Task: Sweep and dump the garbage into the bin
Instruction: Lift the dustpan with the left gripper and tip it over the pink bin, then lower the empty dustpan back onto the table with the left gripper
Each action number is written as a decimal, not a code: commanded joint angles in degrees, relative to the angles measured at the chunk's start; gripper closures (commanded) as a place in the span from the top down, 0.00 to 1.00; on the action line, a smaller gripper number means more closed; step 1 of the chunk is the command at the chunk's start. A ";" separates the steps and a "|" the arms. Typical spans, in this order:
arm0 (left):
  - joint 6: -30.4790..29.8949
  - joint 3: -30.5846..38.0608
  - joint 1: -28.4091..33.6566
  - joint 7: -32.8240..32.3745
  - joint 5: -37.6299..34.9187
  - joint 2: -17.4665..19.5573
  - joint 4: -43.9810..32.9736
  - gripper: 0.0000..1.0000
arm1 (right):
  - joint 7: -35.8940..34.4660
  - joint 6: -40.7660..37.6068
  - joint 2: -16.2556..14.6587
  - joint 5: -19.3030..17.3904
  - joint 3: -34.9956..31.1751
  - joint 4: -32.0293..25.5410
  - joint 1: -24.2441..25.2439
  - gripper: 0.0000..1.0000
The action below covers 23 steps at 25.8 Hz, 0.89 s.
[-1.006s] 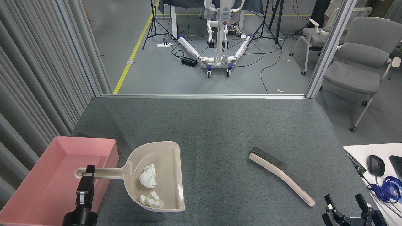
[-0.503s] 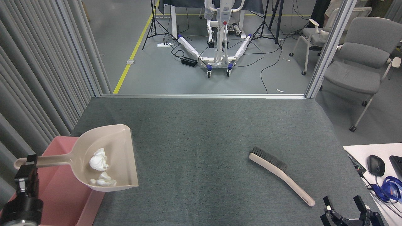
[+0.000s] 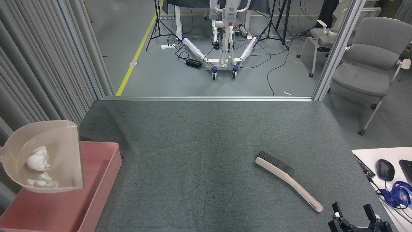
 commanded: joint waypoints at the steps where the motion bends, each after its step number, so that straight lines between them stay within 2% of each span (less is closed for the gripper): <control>1: -3.94 0.16 0.07 0.13 -4.51 3.16 2.19 0.00 | -0.02 0.44 0.59 -0.02 -0.04 -0.02 0.05 0.98; 5: -7.45 0.34 -0.19 0.65 -6.79 5.09 3.16 0.00 | -0.02 0.44 0.59 -0.02 -0.13 0.07 0.23 0.98; 11: -11.50 1.22 -0.63 1.44 -18.04 4.83 5.44 0.00 | -0.02 0.36 0.41 -0.02 -0.04 -0.01 0.14 0.98; 20: -13.52 2.36 -0.98 1.44 -21.12 5.18 5.09 0.00 | -0.02 0.27 0.41 -0.02 -0.04 -0.10 -0.12 0.98; 23: -12.55 2.45 -2.03 1.01 -19.89 5.09 4.74 0.00 | -0.10 0.27 0.32 -0.11 -0.13 -0.10 -0.12 0.98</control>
